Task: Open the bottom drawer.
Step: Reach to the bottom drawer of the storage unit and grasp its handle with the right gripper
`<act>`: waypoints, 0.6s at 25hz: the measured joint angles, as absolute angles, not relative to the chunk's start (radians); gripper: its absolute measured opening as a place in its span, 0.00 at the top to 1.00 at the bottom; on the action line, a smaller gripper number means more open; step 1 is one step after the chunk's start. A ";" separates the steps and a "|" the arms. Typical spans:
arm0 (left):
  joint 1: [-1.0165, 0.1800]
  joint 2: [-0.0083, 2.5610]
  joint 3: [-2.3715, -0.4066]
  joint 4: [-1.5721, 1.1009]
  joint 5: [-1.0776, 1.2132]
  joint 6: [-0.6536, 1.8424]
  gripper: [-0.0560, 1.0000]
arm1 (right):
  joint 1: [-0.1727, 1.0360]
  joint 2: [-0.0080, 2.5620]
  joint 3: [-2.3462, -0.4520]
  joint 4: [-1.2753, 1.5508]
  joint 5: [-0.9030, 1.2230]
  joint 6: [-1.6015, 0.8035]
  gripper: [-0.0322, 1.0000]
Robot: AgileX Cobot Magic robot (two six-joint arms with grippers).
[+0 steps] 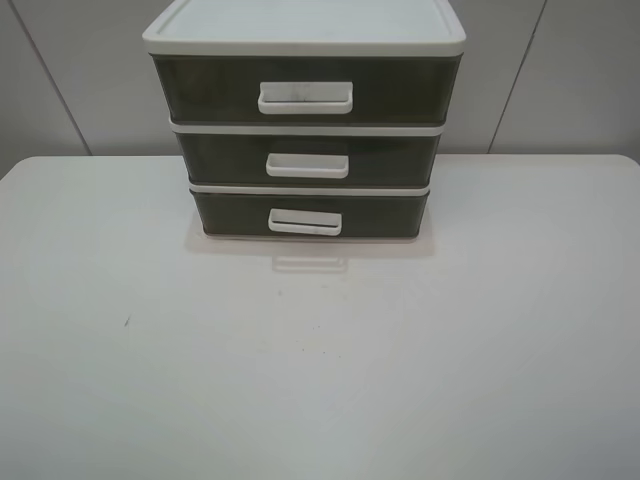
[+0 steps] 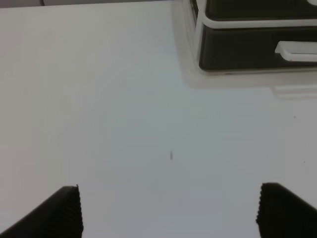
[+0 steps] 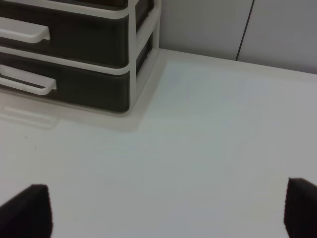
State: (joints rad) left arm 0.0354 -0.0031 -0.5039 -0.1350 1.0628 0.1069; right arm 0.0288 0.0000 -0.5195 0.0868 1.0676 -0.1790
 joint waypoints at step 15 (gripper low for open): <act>0.035 -0.003 -0.504 -0.135 1.063 0.107 0.27 | 0.029 0.000 -0.520 0.087 1.068 -0.180 0.17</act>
State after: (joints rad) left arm 0.0354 -0.0031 -0.5039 -0.1350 1.0628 0.1069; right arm 0.0288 0.0000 -0.5195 0.0868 1.0676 -0.1797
